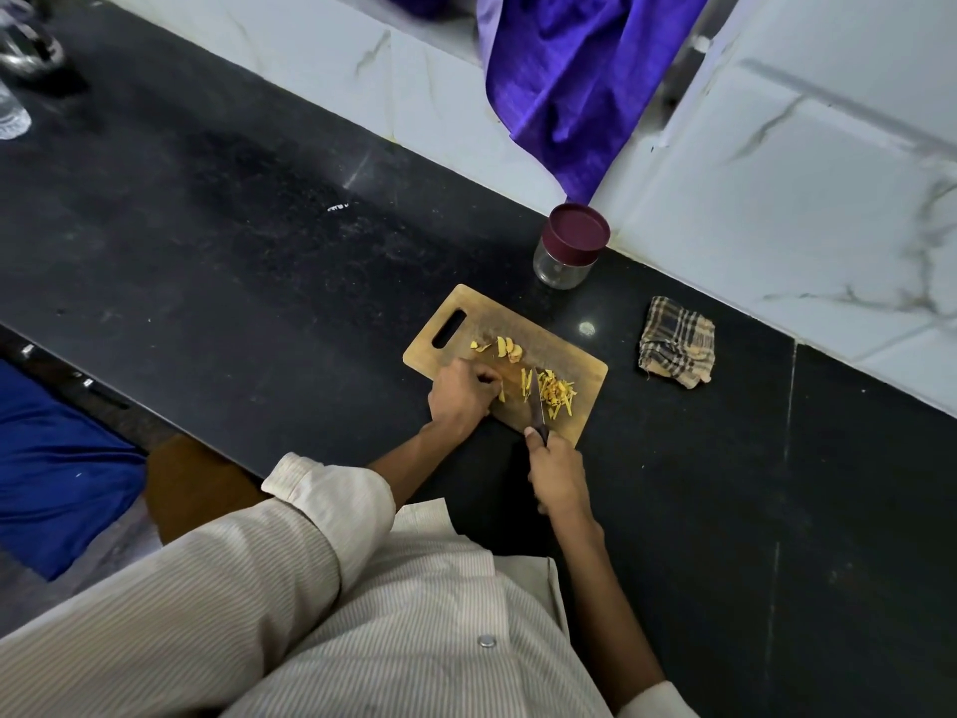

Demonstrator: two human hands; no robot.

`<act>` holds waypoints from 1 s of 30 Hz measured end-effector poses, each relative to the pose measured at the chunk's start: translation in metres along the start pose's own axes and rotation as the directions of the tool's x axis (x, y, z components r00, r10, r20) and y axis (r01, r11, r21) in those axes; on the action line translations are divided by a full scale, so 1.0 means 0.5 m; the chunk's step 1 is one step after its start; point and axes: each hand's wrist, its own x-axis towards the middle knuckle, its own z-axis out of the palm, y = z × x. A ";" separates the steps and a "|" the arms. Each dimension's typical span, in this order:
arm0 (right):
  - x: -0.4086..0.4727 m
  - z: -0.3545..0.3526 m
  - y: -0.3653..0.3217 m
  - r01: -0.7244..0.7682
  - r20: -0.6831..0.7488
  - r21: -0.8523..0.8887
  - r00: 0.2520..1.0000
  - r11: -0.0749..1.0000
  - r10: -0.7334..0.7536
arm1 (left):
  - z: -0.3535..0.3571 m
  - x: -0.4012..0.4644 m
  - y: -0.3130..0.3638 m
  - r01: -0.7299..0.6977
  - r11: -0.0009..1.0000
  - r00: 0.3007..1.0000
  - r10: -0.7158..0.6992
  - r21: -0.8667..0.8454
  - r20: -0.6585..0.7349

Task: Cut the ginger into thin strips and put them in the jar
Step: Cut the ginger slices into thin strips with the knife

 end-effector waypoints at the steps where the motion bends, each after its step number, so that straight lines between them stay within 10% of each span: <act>1: 0.000 -0.001 0.002 -0.003 0.006 0.007 1.000 1.000 0.003 | 0.001 -0.001 -0.002 -0.010 1.000 1.000 0.010 0.003 0.000; 20: -0.020 0.026 -0.011 0.070 0.108 -0.007 0.992 0.998 -0.069 | -0.026 -0.009 -0.033 -0.266 0.964 0.952 0.264 -0.009 0.154; 30: -0.021 0.029 -0.028 0.123 0.063 -0.135 0.991 0.983 -0.115 | 0.007 -0.017 -0.032 -0.191 0.979 0.982 0.191 0.073 0.008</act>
